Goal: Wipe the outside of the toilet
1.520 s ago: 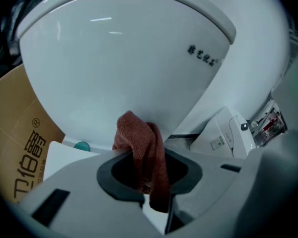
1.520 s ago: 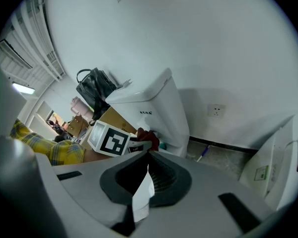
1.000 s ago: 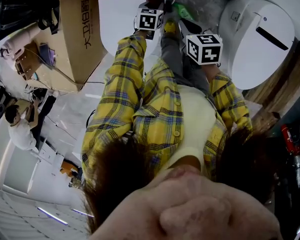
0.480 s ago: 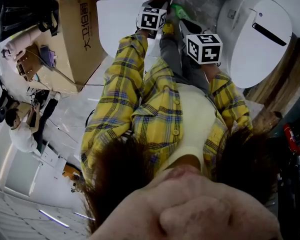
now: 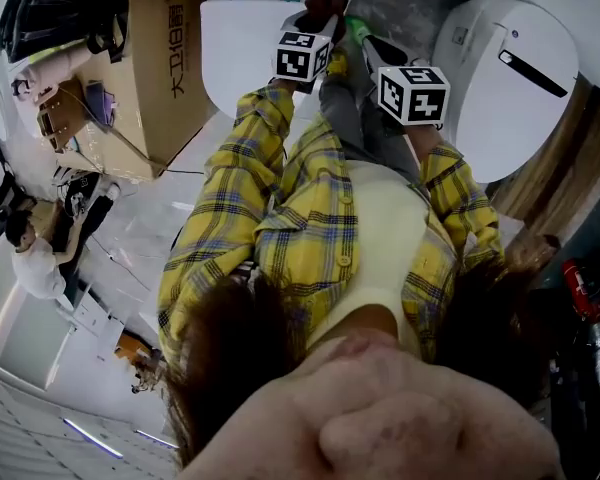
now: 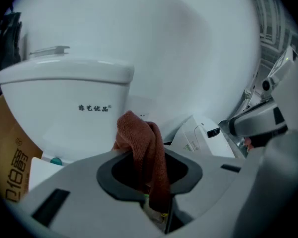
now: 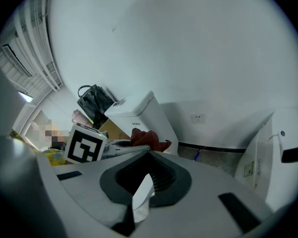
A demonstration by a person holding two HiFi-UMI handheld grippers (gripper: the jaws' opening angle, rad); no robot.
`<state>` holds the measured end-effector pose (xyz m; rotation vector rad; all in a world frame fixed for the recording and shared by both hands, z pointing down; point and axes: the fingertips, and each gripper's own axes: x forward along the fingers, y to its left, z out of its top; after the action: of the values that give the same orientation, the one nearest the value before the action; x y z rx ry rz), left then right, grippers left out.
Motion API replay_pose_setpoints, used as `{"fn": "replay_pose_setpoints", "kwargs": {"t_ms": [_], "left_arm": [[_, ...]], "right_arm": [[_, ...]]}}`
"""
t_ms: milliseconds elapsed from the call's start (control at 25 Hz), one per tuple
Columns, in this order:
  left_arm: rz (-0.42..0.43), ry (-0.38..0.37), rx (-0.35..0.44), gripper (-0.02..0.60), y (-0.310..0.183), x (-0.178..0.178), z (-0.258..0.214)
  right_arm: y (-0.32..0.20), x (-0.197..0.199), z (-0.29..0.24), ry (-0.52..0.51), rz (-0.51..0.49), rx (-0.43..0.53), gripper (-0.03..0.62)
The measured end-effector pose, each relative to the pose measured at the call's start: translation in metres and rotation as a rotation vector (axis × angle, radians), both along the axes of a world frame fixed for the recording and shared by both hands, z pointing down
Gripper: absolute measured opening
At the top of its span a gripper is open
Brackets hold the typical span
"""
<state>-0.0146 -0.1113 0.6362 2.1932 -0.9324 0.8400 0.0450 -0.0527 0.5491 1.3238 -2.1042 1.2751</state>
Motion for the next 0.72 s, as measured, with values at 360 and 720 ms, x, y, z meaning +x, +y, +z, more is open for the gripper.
{"fn": "replay_pose_setpoints", "kwargs": {"t_ms": [360, 720], "left_arm": [[-0.088, 0.017, 0.095, 0.098, 0.012, -0.028, -0.055], [-0.194, 0.054, 0.160, 0.098, 0.026, -0.059, -0.096]], "right_arm": [[-0.003, 0.011, -0.026, -0.022, 0.014, 0.056, 0.026], [0.005, 0.003, -0.042, -0.016, -0.031, 0.094, 0.026]]}}
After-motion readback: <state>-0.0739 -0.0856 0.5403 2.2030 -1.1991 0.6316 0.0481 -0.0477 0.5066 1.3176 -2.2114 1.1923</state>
